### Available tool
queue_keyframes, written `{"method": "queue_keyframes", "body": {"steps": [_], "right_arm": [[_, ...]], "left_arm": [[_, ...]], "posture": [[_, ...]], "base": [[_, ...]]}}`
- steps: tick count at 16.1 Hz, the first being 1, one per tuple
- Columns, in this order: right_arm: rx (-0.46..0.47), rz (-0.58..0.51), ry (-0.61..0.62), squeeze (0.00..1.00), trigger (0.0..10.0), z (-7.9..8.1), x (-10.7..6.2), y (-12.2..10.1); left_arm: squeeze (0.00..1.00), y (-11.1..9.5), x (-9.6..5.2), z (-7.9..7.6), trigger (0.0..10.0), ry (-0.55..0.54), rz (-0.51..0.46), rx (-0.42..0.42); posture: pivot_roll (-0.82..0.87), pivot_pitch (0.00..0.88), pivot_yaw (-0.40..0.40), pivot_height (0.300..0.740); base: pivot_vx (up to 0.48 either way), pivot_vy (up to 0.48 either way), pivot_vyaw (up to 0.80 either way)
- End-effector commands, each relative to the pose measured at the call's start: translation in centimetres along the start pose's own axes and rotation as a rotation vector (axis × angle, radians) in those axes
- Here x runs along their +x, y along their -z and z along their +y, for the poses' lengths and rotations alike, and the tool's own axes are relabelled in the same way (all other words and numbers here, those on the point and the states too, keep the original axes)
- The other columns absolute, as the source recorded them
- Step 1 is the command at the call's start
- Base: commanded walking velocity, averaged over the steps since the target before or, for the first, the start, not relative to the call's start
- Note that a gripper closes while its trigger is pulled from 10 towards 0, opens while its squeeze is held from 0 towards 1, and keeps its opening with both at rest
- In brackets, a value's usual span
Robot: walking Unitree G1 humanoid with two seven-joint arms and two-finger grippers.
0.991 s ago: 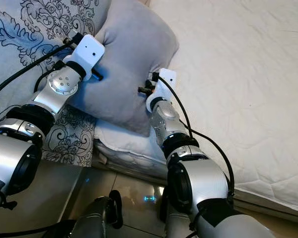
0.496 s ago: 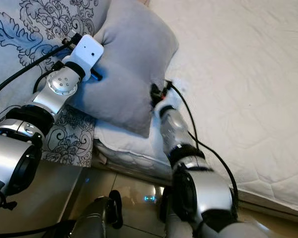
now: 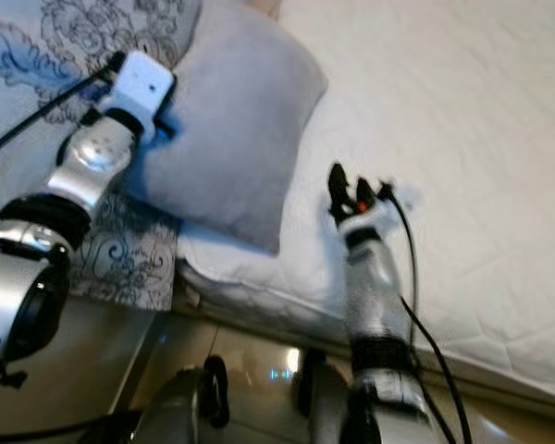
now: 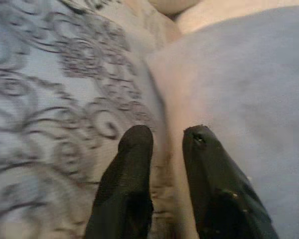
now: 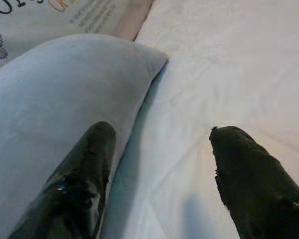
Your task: Clean up the room
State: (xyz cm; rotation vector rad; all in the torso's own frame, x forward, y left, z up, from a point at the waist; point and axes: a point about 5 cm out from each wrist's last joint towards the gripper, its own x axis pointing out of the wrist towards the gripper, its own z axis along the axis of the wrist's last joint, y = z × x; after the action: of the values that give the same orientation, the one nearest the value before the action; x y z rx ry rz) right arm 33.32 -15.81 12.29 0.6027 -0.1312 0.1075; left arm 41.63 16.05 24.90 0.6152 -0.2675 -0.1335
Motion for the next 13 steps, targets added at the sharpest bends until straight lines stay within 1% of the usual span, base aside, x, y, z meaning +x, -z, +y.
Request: {"method": "queue_keyframes", "body": {"steps": [1, 2, 3, 4, 5, 6, 7, 8, 9, 10, 11, 12, 13], "right_arm": [[0.009, 0.006, -0.038, 1.00, 10.0, 0.8, -0.1, 0.0], [-0.016, 0.015, -0.061, 1.00, 10.0, 1.0, -0.7, -0.2], [-0.052, 0.026, -0.073, 1.00, 10.0, 1.2, -1.3, -0.5], [-0.089, 0.029, -0.087, 1.00, 10.0, 1.6, -1.7, -0.9], [-0.139, 0.036, -0.075, 1.00, 10.0, 1.9, -2.1, -1.6], [-0.161, 0.042, -0.063, 1.00, 10.0, 2.0, -2.3, -1.9], [-0.216, 0.045, -0.044, 1.00, 10.0, 2.2, -2.4, -2.3], [-0.292, 0.057, -0.024, 1.00, 10.0, 2.6, -2.6, -3.0], [-0.303, 0.060, -0.034, 0.18, 10.0, 3.3, -2.9, -3.4], [-0.346, 0.056, -0.020, 0.00, 10.0, 3.6, -3.1, -3.8], [-0.336, 0.058, -0.020, 0.00, 10.0, 3.9, -3.2, -3.8], [-0.307, 0.076, -0.030, 0.00, 10.0, 4.3, -3.7, -3.7], [-0.321, 0.098, -0.027, 0.00, 10.0, 4.3, -3.9, -3.6]], "left_arm": [[1.00, -0.1, 0.0, 0.6, 10.0, -0.027, -0.014, -0.002], [1.00, -0.6, 0.0, 0.9, 10.0, -0.046, -0.046, 0.013], [1.00, -1.4, 0.2, 1.5, 10.0, -0.090, -0.089, 0.028], [0.71, -2.0, 0.3, 2.1, 10.0, -0.129, -0.117, -0.020], [0.00, -2.3, 0.5, 2.0, 10.0, -0.122, -0.104, -0.255], [0.00, -2.3, 0.6, 1.8, 10.0, -0.105, -0.099, -0.364], [0.00, -2.1, 0.4, 0.7, 10.0, -0.055, -0.103, -0.485], [0.00, -1.6, -0.6, -1.2, 10.0, 0.001, -0.113, -0.596], [0.00, -0.8, -2.2, -2.8, 10.0, 0.020, -0.102, -0.619], [0.00, 0.1, -4.1, -4.2, 10.0, 0.029, -0.069, -0.601], [0.00, 0.4, -5.1, -4.7, 10.0, 0.024, -0.052, -0.612], [0.00, 0.7, -7.2, -5.7, 10.0, 0.024, -0.026, -0.636], [0.00, 0.8, -8.0, -6.1, 10.0, 0.026, -0.013, -0.633]], "posture": [[-0.05, 0.207, 0.087, 0.740], [-0.06, 0.189, 0.089, 0.740], [-0.06, 0.172, 0.089, 0.740], [-0.06, 0.161, 0.091, 0.740], [-0.06, 0.143, 0.089, 0.740], [-0.06, 0.143, 0.089, 0.740], [-0.06, 0.122, 0.086, 0.740], [-0.06, 0.115, 0.085, 0.740], [-0.07, 0.101, 0.076, 0.740], [-0.07, 0.096, 0.070, 0.740], [-0.07, 0.091, 0.066, 0.740], [-0.06, 0.085, 0.059, 0.740], [-0.06, 0.083, 0.057, 0.740]], "base": [[0.000, 0.000, 0.00], [0.000, 0.000, 0.00], [0.000, 0.000, 0.00], [0.000, 0.000, 0.00], [0.000, 0.000, 0.00], [0.000, 0.000, 0.00], [0.000, 0.000, 0.00], [0.000, 0.000, 0.00], [0.000, 0.000, 0.00], [0.000, 0.000, 0.00], [0.000, 0.000, 0.00], [0.000, 0.000, -0.78], [0.000, 0.000, -0.80]]}}
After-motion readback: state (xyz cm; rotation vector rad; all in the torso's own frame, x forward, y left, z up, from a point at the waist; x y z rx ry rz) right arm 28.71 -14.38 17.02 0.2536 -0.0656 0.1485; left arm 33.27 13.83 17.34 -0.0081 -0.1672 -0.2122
